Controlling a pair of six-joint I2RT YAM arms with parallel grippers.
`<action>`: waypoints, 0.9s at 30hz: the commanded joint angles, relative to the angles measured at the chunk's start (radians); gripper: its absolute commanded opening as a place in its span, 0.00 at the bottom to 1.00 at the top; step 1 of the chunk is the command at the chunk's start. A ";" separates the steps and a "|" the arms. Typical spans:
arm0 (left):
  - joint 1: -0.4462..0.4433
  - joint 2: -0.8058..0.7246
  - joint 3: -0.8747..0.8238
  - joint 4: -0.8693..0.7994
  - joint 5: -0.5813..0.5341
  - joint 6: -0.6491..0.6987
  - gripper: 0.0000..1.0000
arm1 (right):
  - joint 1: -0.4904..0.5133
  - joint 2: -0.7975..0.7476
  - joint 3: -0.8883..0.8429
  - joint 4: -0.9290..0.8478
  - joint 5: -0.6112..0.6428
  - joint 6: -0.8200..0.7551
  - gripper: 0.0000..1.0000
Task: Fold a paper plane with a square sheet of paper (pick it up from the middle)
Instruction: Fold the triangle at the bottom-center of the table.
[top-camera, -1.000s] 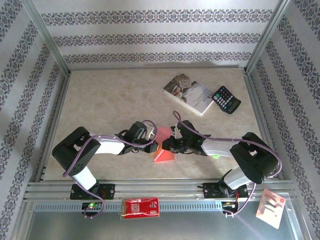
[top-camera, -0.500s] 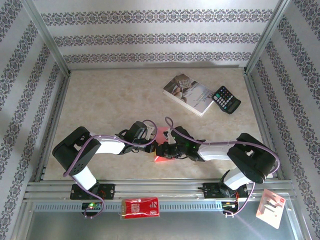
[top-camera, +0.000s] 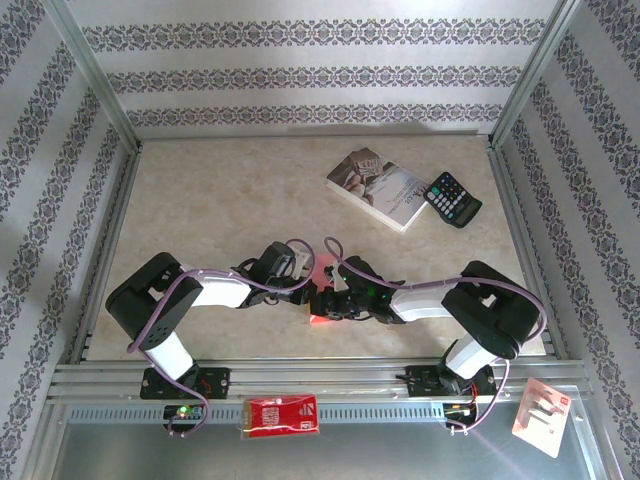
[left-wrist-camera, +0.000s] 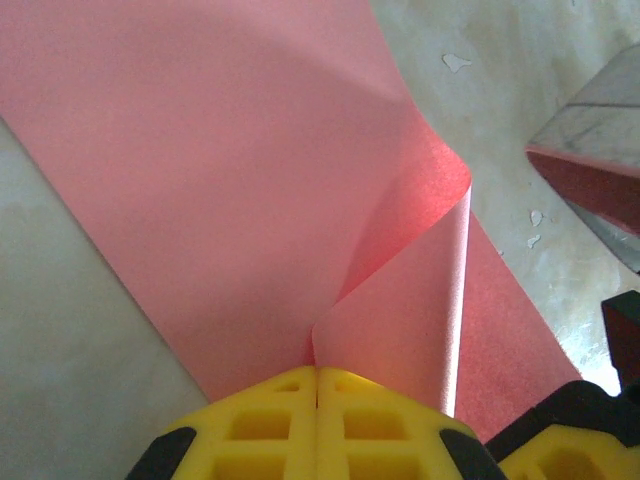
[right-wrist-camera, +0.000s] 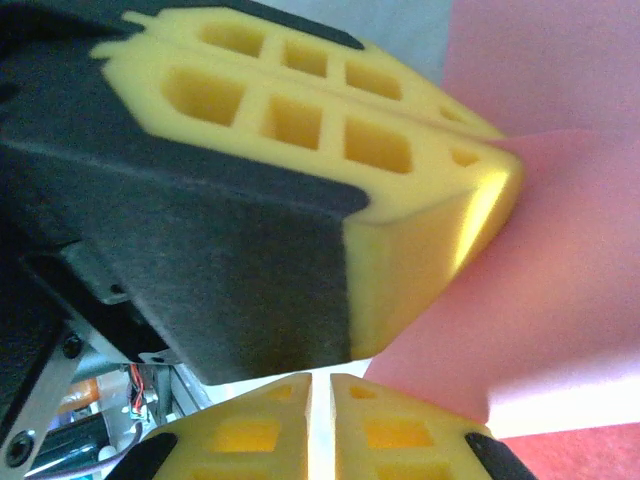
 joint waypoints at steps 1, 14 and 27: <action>-0.007 0.062 -0.011 -0.132 -0.112 0.006 0.00 | 0.012 0.020 -0.018 0.038 0.018 0.005 0.14; -0.008 0.065 -0.010 -0.132 -0.108 0.003 0.00 | 0.010 0.055 -0.017 0.048 0.018 -0.001 0.14; -0.007 0.069 -0.002 -0.154 -0.125 -0.002 0.00 | 0.018 0.066 -0.051 0.048 0.021 0.011 0.13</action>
